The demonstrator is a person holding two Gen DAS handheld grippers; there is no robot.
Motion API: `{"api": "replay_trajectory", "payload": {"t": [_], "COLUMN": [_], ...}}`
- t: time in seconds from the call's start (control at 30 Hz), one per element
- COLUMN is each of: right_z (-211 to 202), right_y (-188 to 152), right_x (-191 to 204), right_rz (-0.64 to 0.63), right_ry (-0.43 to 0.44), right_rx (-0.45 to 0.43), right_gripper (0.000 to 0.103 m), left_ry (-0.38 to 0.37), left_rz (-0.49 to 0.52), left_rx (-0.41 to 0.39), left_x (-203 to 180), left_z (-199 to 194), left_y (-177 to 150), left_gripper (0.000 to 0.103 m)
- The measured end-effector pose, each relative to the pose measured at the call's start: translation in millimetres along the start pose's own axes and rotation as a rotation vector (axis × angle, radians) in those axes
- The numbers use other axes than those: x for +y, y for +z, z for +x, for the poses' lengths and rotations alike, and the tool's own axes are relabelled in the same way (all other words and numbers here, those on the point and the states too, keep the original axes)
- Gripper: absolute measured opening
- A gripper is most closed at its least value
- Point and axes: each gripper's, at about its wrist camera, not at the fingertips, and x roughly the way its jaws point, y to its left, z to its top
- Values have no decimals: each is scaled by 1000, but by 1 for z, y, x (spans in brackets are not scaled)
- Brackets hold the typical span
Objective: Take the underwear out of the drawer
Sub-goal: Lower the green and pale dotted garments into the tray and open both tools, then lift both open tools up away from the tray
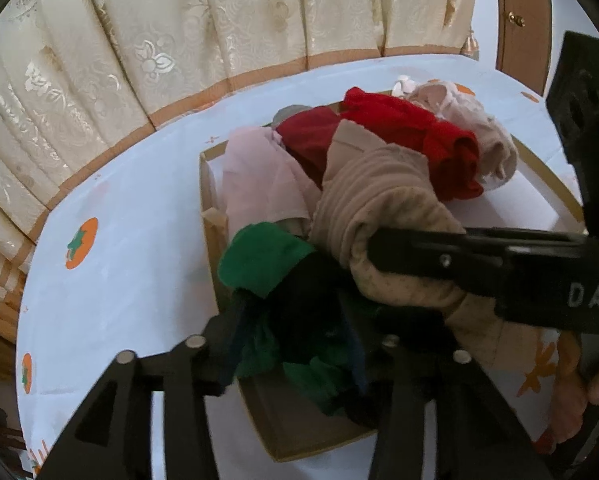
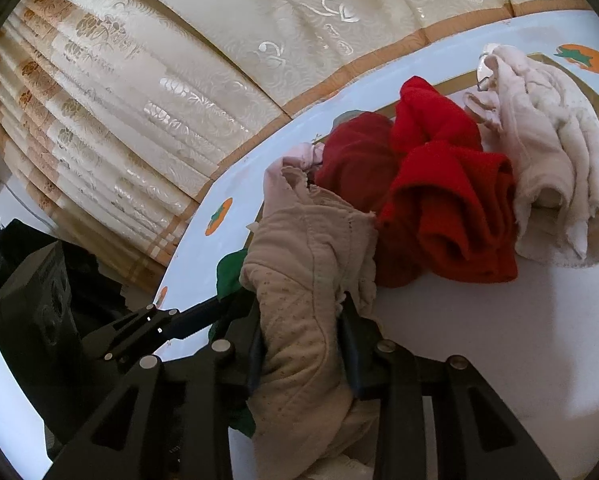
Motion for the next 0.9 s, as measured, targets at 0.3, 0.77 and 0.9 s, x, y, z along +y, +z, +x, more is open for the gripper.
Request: {"api": "replay_trajectory", "payload": {"t": [0.3, 0.77, 0.9], "right_z": [1, -131, -155], "right_y": [6, -2, -20], "right_x": [17, 32, 26], "right_rz": [-62, -94, -106], "right_ry": [-5, 85, 59], "right_rx": [33, -96, -77], "right_gripper": [63, 63, 63], "left_ry": [108, 28, -13], "left_rz": [-49, -98, -93], "left_rx": [-40, -164, -174], "left_x": [16, -5, -22], "left_z": [-17, -100, -109], "left_y": [3, -27, -37], "left_gripper": [78, 89, 89]}}
